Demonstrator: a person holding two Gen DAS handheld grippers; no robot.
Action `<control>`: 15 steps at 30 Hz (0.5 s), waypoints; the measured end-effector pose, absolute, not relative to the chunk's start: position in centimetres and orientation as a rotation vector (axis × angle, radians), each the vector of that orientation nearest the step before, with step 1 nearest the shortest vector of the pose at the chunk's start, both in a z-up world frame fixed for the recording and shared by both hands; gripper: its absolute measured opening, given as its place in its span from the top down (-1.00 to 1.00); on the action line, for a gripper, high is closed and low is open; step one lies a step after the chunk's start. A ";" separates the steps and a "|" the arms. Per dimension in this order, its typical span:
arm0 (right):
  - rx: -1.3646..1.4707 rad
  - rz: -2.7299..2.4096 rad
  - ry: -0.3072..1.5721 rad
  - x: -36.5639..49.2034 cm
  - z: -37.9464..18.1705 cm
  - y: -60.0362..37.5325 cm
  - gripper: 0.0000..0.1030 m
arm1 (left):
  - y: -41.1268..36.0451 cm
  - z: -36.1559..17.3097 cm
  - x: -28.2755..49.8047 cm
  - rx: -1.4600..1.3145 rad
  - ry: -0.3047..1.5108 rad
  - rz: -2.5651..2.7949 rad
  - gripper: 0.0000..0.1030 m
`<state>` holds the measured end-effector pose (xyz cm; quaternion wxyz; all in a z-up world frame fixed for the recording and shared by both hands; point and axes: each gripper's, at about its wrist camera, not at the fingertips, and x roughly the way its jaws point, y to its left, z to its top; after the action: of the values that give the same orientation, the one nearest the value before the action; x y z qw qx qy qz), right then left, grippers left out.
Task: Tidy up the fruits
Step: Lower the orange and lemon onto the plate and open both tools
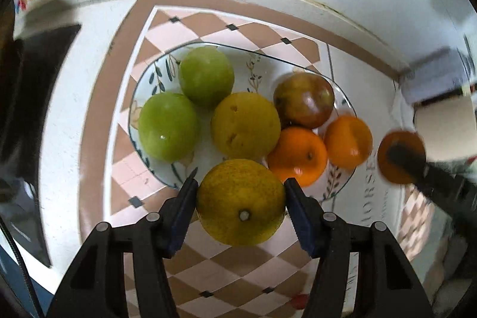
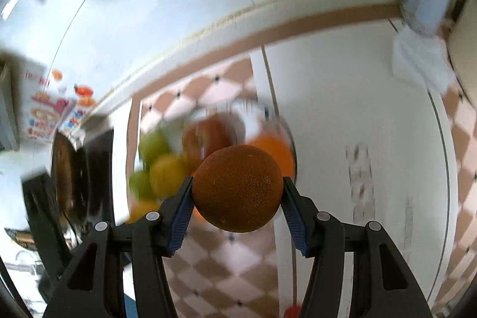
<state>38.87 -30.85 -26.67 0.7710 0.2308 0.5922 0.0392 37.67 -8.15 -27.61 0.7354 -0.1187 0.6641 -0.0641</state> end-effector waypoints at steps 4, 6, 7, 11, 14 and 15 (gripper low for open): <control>0.522 0.087 1.317 43.9 -27.6 -31.9 -0.15 | -7.5 -28.6 38.4 -0.331 1.490 -0.112 -0.11; 0.515 0.092 1.344 45.6 -28.4 -32.0 -0.15 | -7.6 -29.0 38.3 -0.357 1.506 -0.104 -0.11; 0.513 0.103 1.366 46.5 -29.0 -31.9 -0.15 | -7.6 -29.2 38.3 -0.362 1.511 -0.102 -0.11; 0.474 0.120 1.417 47.7 -30.5 -31.1 -0.15 | -7.8 -30.0 38.5 -0.372 1.527 -0.092 -0.12; 0.472 0.128 1.458 47.8 -31.7 -30.7 -0.16 | -8.0 -30.0 38.4 -0.365 1.532 -0.084 -0.12; 0.482 0.131 1.458 47.9 -31.9 -30.6 -0.18 | -8.0 -30.0 38.4 -0.365 1.535 -0.083 -0.12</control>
<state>47.91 -30.65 -31.93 0.7175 0.2178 0.6590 0.0594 38.42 -8.01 -30.02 0.7039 -0.1643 0.6901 -0.0372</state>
